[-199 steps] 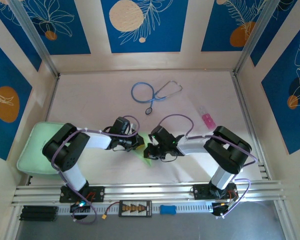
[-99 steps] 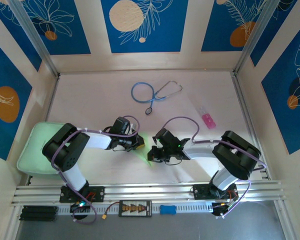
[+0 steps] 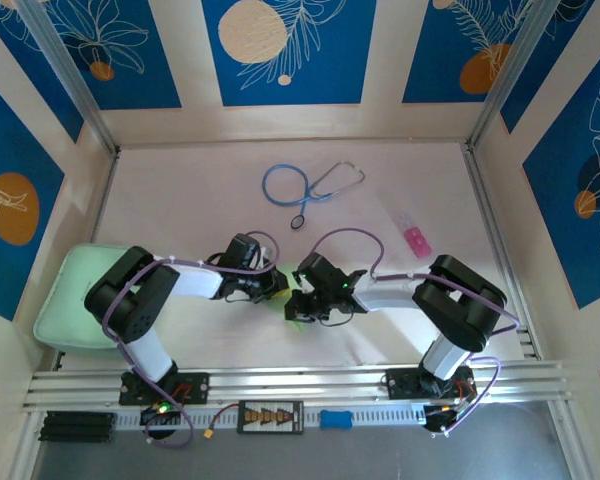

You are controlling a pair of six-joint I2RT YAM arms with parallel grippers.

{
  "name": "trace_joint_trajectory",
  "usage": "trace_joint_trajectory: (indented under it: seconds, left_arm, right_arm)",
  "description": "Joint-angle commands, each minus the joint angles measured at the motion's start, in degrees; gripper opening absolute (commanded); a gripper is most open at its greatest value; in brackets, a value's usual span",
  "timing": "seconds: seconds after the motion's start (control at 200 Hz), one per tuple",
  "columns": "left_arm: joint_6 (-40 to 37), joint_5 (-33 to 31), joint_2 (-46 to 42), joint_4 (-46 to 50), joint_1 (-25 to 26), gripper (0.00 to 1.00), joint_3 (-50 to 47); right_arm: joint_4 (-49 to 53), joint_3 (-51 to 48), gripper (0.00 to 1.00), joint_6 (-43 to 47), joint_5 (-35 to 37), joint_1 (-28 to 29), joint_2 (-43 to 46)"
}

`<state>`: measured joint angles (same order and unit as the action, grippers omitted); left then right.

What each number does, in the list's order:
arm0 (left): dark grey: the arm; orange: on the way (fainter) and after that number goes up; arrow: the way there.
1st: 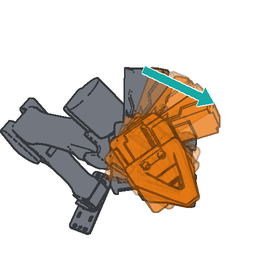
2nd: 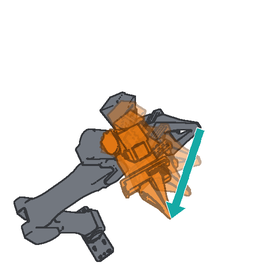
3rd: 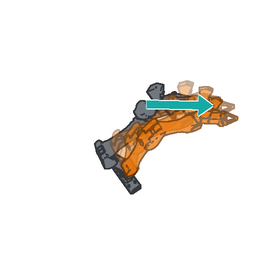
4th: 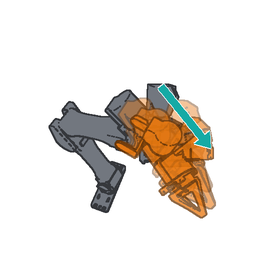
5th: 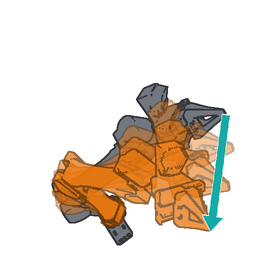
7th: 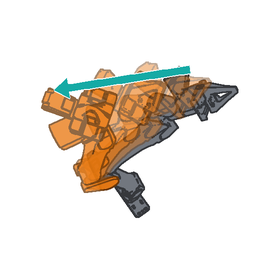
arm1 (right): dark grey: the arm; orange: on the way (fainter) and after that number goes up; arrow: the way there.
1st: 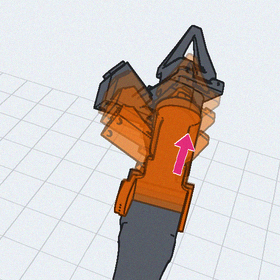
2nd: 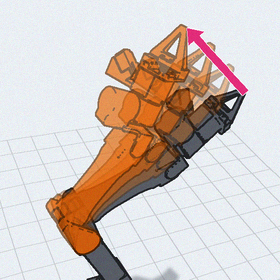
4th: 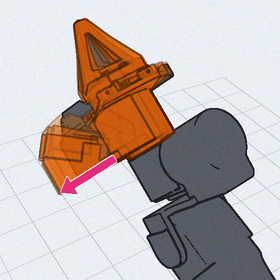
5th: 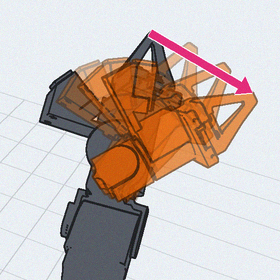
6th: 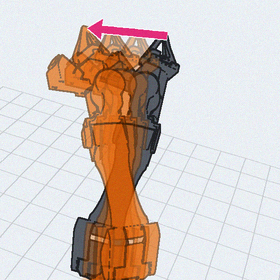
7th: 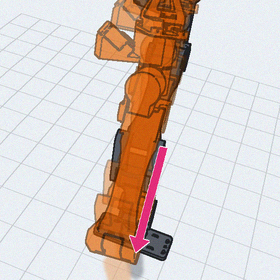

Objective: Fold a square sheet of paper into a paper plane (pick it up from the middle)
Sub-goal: Fourth fold the wing at the center of the table.

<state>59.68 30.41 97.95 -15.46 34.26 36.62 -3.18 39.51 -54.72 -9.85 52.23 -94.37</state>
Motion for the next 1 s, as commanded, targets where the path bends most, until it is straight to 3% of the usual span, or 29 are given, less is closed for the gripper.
trace_joint_trajectory:
  seconds: [0.0, 0.525, 0.645, 0.785, 0.995]
  left_arm:
    - [-0.4, -3.2, 0.7, 4.5, -0.7, 0.11, -1.2]
    - [-0.4, -3.4, 0.8, 4.6, -0.7, 0.11, -1.2]
    - [-0.3, -3.5, 0.7, 4.7, -0.7, 0.11, -1.2]
    - [-0.1, -3.5, 0.7, 4.4, -0.7, 0.11, -1.3]
    - [-0.1, -3.3, 0.9, 4.6, -0.7, 0.11, -0.9]
  right_arm:
    - [0.5, -2.5, 0.07, -1.4, -0.6, -0.6, -0.7]
    - [-13.4, -14.9, 0.08, -8.6, -4.9, -1.5, 1.9]
    - [-10.4, -13.8, 0.07, -8.1, -4.6, -1.5, 5.2]
    - [1.3, -5.5, 0.03, -3.7, -0.5, -1.1, 8.7]
    - [2.8, 1.3, 0.03, -4.2, 2.9, -1.0, 3.8]
